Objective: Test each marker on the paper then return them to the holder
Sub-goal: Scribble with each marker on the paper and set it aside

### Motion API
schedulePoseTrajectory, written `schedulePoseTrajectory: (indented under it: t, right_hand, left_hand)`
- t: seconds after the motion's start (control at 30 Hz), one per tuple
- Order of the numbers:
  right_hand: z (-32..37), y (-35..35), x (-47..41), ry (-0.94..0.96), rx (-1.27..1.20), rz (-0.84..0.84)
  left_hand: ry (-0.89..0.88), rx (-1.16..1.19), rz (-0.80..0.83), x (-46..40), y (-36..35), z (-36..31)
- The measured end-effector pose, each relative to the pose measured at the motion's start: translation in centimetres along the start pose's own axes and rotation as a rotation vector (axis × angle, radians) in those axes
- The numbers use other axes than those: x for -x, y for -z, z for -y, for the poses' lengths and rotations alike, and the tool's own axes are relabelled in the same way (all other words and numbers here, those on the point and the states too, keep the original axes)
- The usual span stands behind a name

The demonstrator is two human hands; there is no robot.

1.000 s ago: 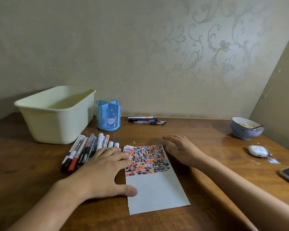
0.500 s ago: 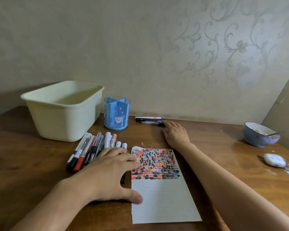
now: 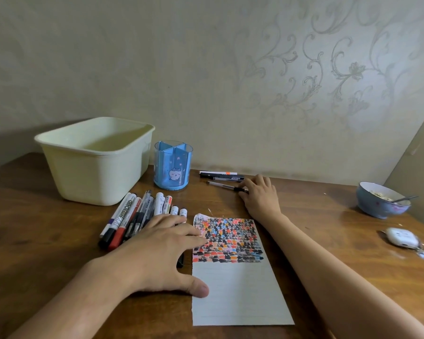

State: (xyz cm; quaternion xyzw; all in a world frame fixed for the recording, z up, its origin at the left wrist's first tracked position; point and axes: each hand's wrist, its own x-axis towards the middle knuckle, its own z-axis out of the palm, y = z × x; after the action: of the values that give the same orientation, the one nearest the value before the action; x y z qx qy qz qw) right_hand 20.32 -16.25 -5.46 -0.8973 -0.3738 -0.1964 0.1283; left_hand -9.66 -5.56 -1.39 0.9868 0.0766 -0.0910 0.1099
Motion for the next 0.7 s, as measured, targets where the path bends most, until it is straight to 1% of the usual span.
schedulePoseTrajectory:
  t: [0.13,0.3,0.33,0.37,0.5,0.63,0.7]
  right_hand:
    - [0.1,0.3,0.1,-0.01,-0.04,-0.011]
    - [-0.5,1.9,1.4,0.009,0.035,0.061]
    - [-0.6,2.5,1.9,0.012,0.006,0.051]
    - [-0.7,3.4,2.5,-0.004,-0.069,0.046]
    - [-0.4,7.6,6.1,-0.098,-0.559,0.062]
    - [0.9,10.2,10.6,-0.133,-0.895,0.18]
    - [1.6,10.6,12.3,-0.134,-1.017,0.244]
  left_hand:
    - [-0.006,-0.013,-0.008,0.0,-0.1,0.1]
    - [0.009,-0.005,-0.007,0.3,0.0,-0.2]
    - [0.01,-0.003,-0.011,0.4,0.0,-0.3]
    - [0.011,-0.002,-0.017,0.4,0.0,-0.4]
    - [0.005,0.005,-0.053,0.4,-0.2,-0.5]
    - [0.001,0.004,-0.07,0.4,-0.3,-0.6]
    - [0.009,-0.008,-0.071,0.5,-0.2,-0.9]
